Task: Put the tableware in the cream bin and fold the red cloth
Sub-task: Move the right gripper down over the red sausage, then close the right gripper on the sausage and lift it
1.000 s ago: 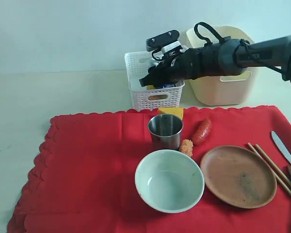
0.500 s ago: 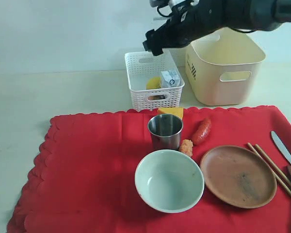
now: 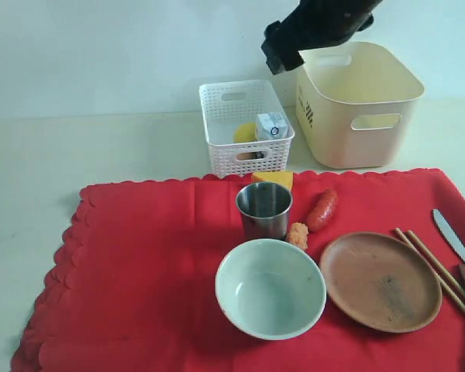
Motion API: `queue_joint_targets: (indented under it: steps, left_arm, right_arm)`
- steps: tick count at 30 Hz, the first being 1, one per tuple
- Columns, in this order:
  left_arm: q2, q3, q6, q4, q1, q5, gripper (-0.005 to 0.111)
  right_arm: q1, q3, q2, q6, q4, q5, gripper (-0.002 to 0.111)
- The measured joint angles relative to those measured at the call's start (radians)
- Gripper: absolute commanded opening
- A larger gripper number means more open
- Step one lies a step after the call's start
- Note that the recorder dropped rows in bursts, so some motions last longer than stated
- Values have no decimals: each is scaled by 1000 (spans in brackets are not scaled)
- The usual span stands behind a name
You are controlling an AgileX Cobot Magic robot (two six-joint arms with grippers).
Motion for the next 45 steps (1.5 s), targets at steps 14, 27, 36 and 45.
queue_joint_targets:
  steps: [14, 27, 36, 45]
  left_arm:
    - [0, 0, 0, 0, 0, 0, 0]
    - [0, 0, 0, 0, 0, 0, 0]
    - [0, 0, 0, 0, 0, 0, 0]
    - [0, 0, 0, 0, 0, 0, 0]
  right_arm:
    - [0, 73, -4, 70, -33, 219, 84]
    - [-54, 248, -4, 222, -118, 131, 84]
    - [-104, 305, 22, 323, 1, 39, 84]
    - [-109, 308, 141, 380, 135, 37, 80]
